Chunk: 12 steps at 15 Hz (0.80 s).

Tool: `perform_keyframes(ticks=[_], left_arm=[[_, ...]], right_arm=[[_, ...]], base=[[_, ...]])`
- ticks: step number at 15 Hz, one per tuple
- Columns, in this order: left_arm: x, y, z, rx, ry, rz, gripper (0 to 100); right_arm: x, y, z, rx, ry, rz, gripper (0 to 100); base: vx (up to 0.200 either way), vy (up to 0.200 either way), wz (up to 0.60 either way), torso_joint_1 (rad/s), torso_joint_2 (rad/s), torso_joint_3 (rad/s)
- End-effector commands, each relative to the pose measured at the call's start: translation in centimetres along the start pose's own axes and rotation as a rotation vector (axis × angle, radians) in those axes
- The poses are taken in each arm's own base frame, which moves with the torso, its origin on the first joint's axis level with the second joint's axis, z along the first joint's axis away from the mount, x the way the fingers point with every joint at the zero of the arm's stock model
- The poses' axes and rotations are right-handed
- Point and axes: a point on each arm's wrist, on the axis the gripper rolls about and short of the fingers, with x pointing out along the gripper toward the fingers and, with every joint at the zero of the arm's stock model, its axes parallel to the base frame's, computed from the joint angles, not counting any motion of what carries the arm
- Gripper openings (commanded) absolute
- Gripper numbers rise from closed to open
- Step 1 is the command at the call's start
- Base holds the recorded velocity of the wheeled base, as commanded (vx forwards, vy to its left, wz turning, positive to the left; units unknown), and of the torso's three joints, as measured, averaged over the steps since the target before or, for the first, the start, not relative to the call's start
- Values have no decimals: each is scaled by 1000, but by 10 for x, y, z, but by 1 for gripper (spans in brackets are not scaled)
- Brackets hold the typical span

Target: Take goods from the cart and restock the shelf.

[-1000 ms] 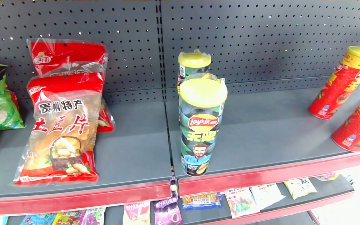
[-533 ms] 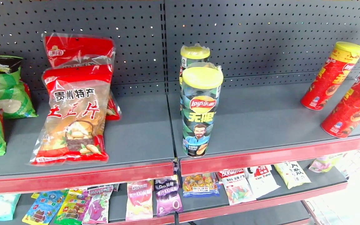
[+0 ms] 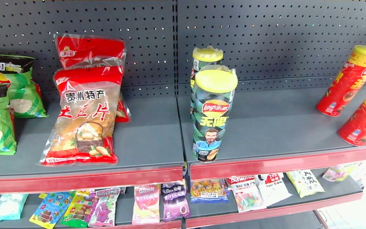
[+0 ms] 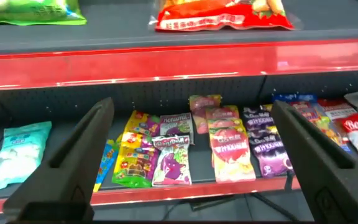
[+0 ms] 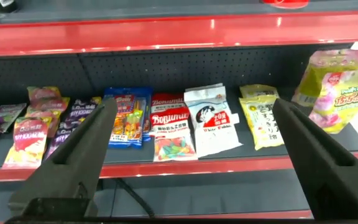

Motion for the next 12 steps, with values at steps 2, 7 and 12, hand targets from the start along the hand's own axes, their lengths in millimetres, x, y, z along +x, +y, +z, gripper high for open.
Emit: perform_keyframes(ticks=[2, 7, 12], left_arm=[[0, 0, 0, 0, 1, -1, 100], [0, 0, 0, 0, 1, 1, 100], [0, 0, 0, 0, 1, 1, 100]], right_arm=[[0, 0, 0, -3, 1, 1, 100], [0, 0, 0, -2, 1, 1, 100], [0, 0, 0, 0, 1, 1, 100]], base=[[0, 0, 0, 0, 0, 0], [0, 0, 0, 0, 0, 0], [0, 0, 360, 1, 1, 1]])
